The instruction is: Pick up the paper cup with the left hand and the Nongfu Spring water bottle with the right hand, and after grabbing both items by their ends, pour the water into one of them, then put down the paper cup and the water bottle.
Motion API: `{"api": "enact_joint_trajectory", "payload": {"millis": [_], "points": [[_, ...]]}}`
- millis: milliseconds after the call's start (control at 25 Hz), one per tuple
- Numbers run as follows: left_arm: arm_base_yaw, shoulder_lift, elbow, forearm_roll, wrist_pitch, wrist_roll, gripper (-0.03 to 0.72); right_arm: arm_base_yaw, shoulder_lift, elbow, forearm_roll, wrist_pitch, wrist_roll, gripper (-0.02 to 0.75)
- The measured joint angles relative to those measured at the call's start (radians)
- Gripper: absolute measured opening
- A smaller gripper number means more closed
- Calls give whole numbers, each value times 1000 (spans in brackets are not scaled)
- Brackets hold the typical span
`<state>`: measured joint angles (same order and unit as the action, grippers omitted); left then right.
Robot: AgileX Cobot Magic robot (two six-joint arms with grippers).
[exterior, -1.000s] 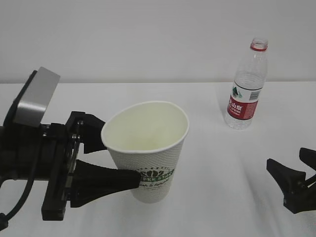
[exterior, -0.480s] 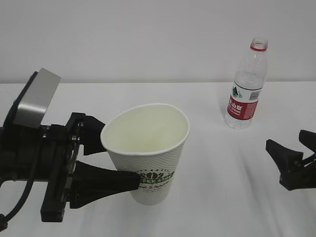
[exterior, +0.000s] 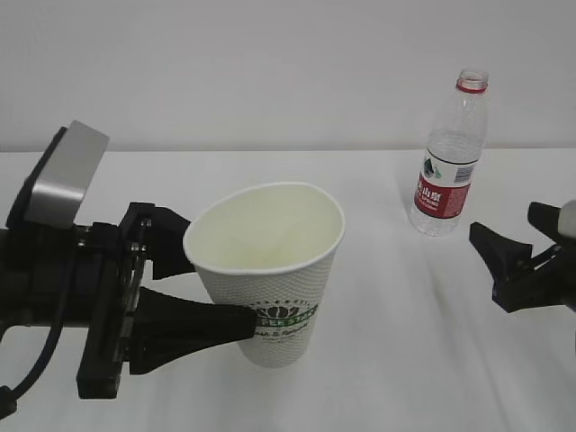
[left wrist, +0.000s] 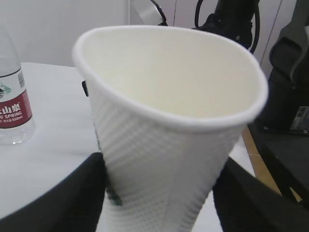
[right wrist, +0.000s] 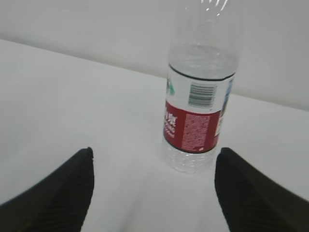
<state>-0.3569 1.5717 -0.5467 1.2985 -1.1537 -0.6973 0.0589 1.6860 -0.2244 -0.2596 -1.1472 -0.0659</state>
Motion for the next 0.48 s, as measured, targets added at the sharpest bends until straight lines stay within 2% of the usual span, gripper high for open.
{"api": "enact_joint_trajectory", "payload": {"millis": [200, 480], "points": [[0, 0, 0, -4, -1, 0, 489, 0, 91, -50, -60, 0, 40, 587], [0, 0, 0, -5, -1, 0, 478, 0, 133, -130, -27, 0, 44, 588]]}}
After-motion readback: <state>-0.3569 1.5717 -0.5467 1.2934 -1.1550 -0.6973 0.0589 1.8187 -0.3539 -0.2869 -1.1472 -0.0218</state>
